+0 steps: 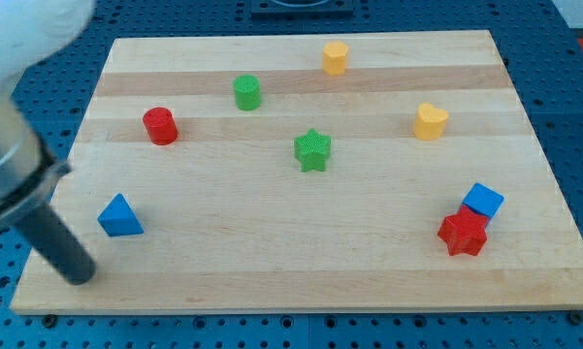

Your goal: Slide the blue triangle to the red star

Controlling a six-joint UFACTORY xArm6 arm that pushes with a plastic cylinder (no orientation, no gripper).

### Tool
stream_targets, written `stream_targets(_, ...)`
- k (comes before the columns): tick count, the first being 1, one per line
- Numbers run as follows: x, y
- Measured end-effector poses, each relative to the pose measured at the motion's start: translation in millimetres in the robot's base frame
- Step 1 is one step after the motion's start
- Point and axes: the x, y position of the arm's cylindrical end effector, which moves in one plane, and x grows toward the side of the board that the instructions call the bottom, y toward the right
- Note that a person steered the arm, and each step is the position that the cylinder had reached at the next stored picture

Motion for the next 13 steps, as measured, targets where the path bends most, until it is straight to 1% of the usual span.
stream_targets(1, -0.6, -61.8)
stream_targets(2, -4.0, -61.7)
stream_targets(3, -57.6, -52.6)
stream_targets(4, -61.0, -24.8)
stream_targets(5, -63.8, -10.6)
stream_targets(6, -76.6, -5.3)
stream_targets(7, -76.5, 46.1)
stream_targets(8, -69.5, 78.9)
stream_targets(9, -47.6, 52.6)
stream_targets(10, -33.7, 61.4)
stream_targets(11, -29.4, 113.9)
stream_targets(12, -52.5, 99.1)
stream_targets(13, -64.2, 98.7)
